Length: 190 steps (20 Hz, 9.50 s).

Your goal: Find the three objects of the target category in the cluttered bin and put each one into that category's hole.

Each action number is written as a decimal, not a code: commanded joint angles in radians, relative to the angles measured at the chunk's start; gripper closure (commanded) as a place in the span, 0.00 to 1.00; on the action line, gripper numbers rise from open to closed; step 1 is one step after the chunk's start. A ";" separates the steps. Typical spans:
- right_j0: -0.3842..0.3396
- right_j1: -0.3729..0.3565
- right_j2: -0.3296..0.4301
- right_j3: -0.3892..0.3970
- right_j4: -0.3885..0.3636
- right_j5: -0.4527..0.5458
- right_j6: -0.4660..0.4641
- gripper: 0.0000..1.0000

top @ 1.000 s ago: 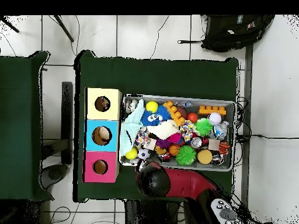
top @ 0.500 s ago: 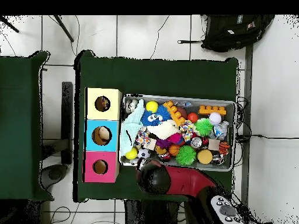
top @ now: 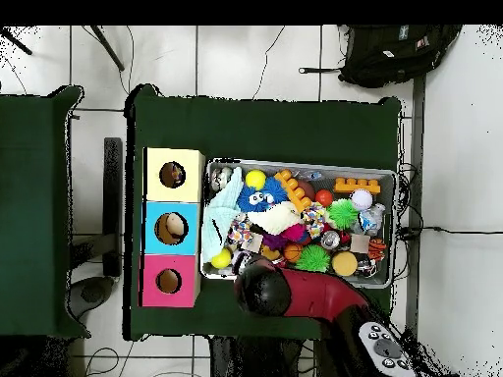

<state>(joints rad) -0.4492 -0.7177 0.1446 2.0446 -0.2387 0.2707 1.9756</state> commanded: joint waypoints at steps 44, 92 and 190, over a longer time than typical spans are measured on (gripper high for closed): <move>0.038 0.138 0.089 -0.209 -0.012 -0.075 0.051 0.00; 0.060 0.094 0.054 -0.195 0.003 -0.090 0.063 1.00; 0.338 0.132 -0.156 -0.562 0.356 0.263 0.236 1.00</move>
<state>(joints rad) -0.1471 -0.7079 0.0278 1.6358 0.0633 0.4144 1.9756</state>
